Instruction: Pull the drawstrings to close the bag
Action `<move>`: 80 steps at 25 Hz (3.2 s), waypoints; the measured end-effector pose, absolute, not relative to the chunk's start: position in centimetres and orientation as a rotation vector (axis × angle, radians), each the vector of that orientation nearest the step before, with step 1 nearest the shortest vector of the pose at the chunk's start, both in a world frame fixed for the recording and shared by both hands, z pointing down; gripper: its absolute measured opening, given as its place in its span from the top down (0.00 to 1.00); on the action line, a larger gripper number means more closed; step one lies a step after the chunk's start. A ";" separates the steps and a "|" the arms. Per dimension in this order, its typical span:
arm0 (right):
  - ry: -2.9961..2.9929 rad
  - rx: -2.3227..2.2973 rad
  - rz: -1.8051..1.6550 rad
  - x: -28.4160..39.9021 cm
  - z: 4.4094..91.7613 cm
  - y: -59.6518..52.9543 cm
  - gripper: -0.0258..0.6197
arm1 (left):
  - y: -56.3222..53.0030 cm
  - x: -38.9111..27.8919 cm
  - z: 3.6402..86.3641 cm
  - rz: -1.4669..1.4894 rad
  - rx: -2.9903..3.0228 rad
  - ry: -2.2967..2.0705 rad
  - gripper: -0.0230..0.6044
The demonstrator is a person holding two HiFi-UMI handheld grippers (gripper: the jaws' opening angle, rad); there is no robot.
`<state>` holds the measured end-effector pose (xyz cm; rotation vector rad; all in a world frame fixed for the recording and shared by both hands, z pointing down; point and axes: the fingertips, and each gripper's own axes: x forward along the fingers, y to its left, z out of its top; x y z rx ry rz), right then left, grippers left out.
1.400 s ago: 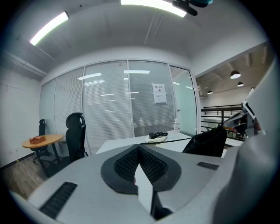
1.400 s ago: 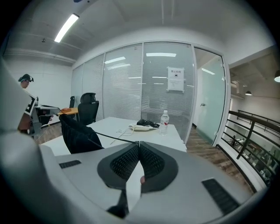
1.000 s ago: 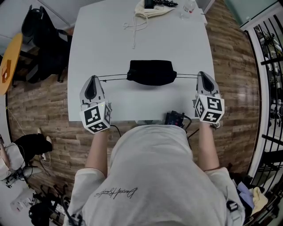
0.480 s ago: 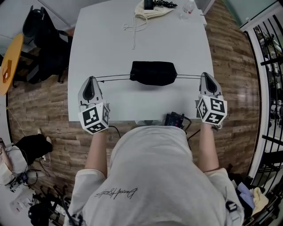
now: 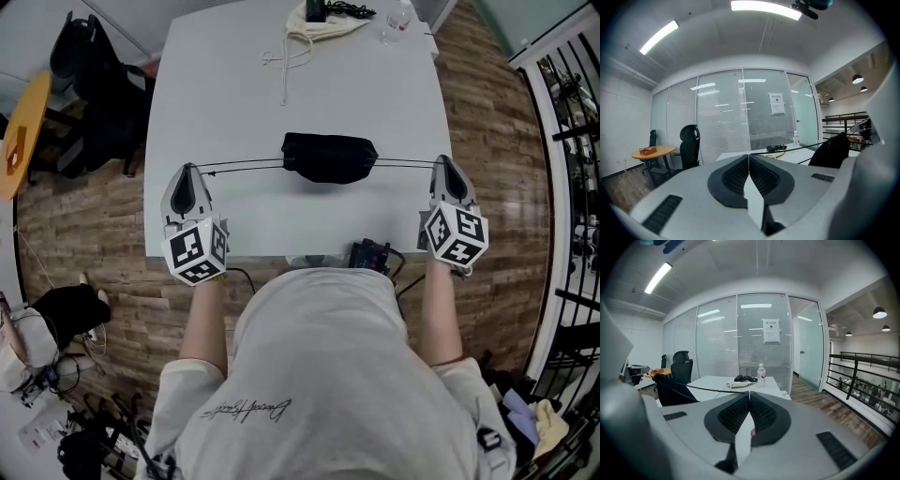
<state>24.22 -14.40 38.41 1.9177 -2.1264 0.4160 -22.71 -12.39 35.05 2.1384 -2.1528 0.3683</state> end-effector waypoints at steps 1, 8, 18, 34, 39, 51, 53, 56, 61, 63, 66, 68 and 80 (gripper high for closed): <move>-2.130 1.930 0.434 24.4 38.4 -14.4 0.92 | -12.4 -22.7 35.0 0.369 2.139 -2.156 0.94; -2.093 1.997 0.485 26.1 38.6 -14.3 0.92 | -12.4 -23.1 34.9 0.351 2.128 -2.159 0.93; -2.067 2.102 0.562 28.0 38.6 -14.3 0.92 | -12.4 -23.7 34.4 0.333 2.089 -2.210 0.93; -2.089 2.111 0.513 28.6 37.5 -14.2 0.92 | -12.7 -23.8 34.0 0.314 2.107 -2.189 0.93; -2.074 2.102 0.495 28.7 37.6 -14.3 0.92 | -12.9 -23.6 34.2 0.306 2.127 -2.149 0.93; -2.158 2.015 0.590 27.8 38.9 -13.0 0.92 | -11.7 -20.7 36.3 0.296 2.172 -1.972 0.95; -2.180 1.992 0.599 27.0 39.0 -12.8 0.92 | -11.4 -19.3 36.7 0.319 2.203 -1.936 0.94; -2.211 1.956 0.607 25.8 39.1 -12.7 0.92 | -11.0 -17.9 37.2 0.297 2.209 -1.884 0.95; -2.269 1.876 0.621 22.9 39.2 -12.4 0.92 | -10.8 -16.2 37.4 0.262 2.236 -1.809 0.95; -2.302 1.831 0.627 21.4 39.1 -12.2 0.92 | -10.7 -15.5 37.1 0.248 2.253 -1.785 0.95; -2.354 1.753 0.635 18.8 39.0 -12.0 0.92 | -10.7 -14.4 36.7 0.230 2.267 -1.751 0.95; -2.386 1.700 0.634 17.1 39.1 -11.8 0.92 | -10.7 -13.7 36.5 0.217 2.276 -1.730 0.95; -2.500 1.448 0.586 10.6 39.0 -10.0 0.92 | -9.3 -9.5 36.6 0.270 2.379 -1.585 0.95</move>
